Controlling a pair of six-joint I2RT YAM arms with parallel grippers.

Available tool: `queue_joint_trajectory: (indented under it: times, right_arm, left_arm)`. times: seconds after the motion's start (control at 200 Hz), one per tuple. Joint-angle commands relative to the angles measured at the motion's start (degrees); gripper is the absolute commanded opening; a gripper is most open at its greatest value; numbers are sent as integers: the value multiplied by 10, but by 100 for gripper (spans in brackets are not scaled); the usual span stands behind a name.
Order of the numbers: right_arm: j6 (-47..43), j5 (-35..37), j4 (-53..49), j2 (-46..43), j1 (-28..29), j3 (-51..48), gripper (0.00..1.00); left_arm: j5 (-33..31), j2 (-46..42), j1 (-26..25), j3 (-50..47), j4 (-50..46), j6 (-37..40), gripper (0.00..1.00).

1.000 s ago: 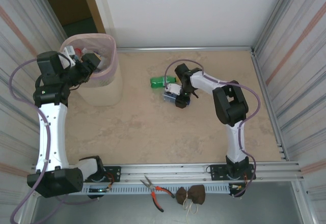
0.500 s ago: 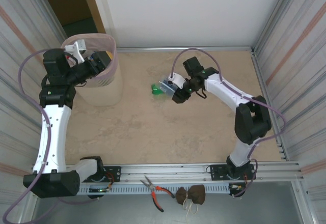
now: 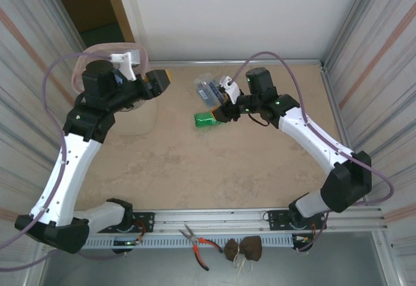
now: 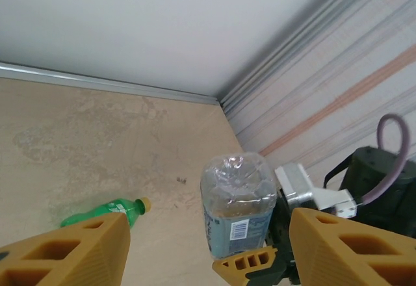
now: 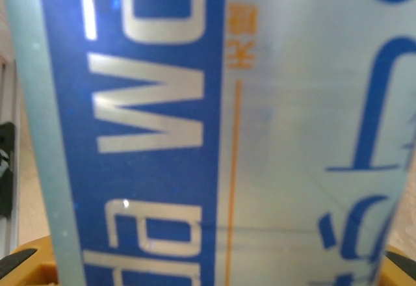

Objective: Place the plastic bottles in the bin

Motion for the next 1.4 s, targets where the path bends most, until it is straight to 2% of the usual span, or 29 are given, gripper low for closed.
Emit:
queue_joint_trajectory:
  times: [0.0, 0.16, 0.376, 0.666, 0.897, 1.152, 1.393]
  right_arm:
    - [42, -17, 30, -16, 9, 3, 46]
    - [45, -13, 21, -15, 19, 14, 46]
    - [44, -13, 22, -17, 28, 19, 46]
    - [46, -12, 26, -15, 30, 21, 46]
    - [50, 6, 26, -15, 30, 20, 45]
    - [56, 2, 31, -12, 30, 25, 45]
    - [61, -8, 38, -22, 31, 25, 45]
  left_arm:
    - [-92, 22, -41, 23, -16, 34, 68]
    - [-128, 59, -95, 38, -9, 40, 72]
    - [-154, 106, -143, 59, -5, 49, 75]
    - [-138, 127, -167, 66, 5, 48, 75]
    - [-214, 72, -168, 31, 26, 40, 77]
    - [-154, 80, -167, 46, 30, 33, 91]
    - [-142, 115, -167, 49, 4, 19, 86]
